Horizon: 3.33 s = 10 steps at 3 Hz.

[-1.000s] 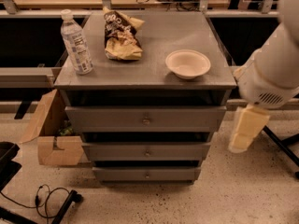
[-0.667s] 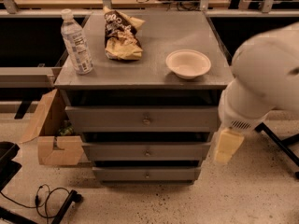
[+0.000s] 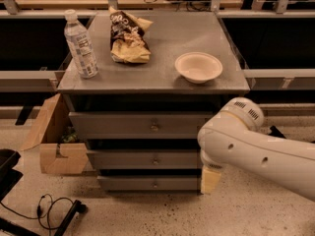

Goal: Open middle drawer

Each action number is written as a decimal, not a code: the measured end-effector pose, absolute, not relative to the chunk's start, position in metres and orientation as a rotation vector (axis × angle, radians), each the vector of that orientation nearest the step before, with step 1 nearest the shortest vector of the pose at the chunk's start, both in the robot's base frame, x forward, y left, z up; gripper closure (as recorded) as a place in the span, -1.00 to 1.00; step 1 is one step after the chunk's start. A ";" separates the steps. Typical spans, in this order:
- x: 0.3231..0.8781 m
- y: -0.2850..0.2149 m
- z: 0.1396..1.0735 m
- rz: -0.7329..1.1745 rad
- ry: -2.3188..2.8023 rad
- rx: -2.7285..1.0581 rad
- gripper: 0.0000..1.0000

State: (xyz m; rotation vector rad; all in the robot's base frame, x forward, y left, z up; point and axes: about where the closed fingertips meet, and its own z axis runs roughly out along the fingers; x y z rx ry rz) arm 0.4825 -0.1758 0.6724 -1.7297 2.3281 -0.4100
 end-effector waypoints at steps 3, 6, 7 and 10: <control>0.509 -0.171 0.594 -0.348 2.404 -1.769 -1.00; 0.566 -0.184 0.439 -0.137 2.431 -1.901 -1.00; 0.588 -0.188 0.438 -0.184 2.391 -1.917 -1.00; 0.595 -0.182 0.417 -0.124 2.412 -1.928 -0.17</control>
Offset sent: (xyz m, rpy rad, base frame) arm 0.0141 0.0112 -0.0775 -0.0367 0.1192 -0.0326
